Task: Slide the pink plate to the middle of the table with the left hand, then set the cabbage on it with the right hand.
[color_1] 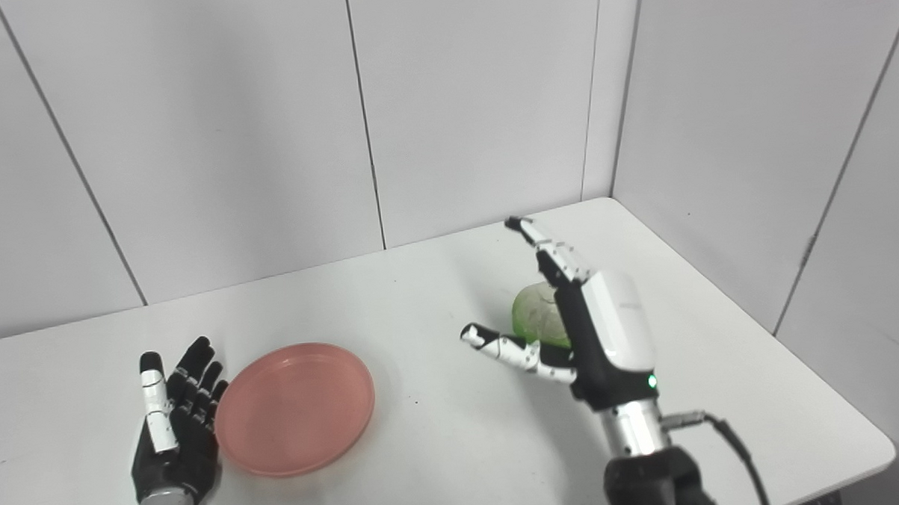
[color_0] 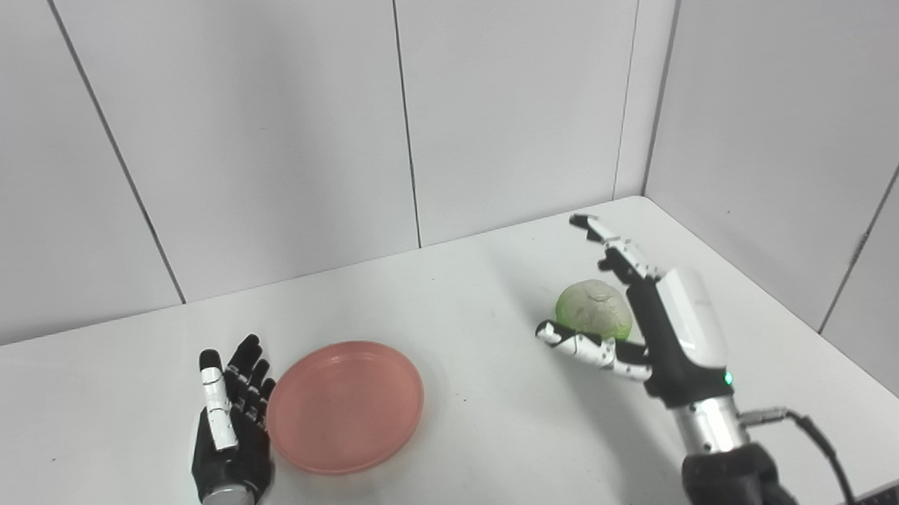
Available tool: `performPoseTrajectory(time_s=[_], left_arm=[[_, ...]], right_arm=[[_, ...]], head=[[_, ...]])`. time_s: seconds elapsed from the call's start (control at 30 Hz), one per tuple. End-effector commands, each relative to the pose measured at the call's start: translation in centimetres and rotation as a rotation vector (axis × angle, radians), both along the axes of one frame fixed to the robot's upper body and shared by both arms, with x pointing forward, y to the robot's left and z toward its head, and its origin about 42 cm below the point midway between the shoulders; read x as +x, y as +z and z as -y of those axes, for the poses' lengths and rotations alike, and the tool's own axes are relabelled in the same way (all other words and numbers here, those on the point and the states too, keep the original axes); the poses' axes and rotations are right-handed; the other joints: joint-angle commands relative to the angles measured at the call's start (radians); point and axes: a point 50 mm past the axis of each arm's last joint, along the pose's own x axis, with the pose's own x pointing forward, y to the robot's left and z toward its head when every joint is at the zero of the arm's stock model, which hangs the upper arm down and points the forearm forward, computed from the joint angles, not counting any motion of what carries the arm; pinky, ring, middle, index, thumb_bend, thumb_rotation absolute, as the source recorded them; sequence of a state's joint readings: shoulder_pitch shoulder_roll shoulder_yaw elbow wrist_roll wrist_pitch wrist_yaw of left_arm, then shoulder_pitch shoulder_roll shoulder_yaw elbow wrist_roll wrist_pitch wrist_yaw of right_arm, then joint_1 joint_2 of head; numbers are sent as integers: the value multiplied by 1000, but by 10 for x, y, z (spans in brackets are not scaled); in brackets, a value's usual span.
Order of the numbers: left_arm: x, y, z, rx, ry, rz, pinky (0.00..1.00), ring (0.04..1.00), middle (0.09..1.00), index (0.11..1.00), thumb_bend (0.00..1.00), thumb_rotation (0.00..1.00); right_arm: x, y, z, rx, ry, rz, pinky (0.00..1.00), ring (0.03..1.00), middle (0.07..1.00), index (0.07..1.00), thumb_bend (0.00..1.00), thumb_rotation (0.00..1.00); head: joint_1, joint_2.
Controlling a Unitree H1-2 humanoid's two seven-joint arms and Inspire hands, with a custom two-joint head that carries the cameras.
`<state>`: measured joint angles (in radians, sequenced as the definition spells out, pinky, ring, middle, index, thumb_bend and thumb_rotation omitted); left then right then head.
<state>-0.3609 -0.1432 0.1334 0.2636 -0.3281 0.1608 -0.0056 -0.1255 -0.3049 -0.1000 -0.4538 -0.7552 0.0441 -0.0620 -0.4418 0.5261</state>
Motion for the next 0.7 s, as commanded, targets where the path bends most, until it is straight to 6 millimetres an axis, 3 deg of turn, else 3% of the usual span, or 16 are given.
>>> performPoseTrajectory(time_s=[0.0,0.3,0.37,0.53,0.67], left_arm=[[-11,-20,2,-1,-12,-98,1000,984,953,796,735,902],[-13,-22,2,8,-9,-108,1000,986,955,795,730,888],[-13,-22,3,14,-12,-106,1000,980,950,787,725,899],[-13,-25,6,19,-12,-113,1000,968,946,795,753,901],[-14,-25,7,24,-13,-117,1000,963,941,787,751,900]], right_arm=[[5,19,8,-77,-42,32,700,830,870,856,829,890],[38,57,41,-225,-63,-249,776,926,916,882,954,777],[52,64,48,-283,-65,-349,794,935,928,888,989,664],[80,67,59,-343,-57,-485,734,909,930,854,1000,364],[100,65,67,-397,-55,-585,706,915,931,860,1000,269]], head=[[1,2],[10,5],[12,4],[22,4],[25,6]])
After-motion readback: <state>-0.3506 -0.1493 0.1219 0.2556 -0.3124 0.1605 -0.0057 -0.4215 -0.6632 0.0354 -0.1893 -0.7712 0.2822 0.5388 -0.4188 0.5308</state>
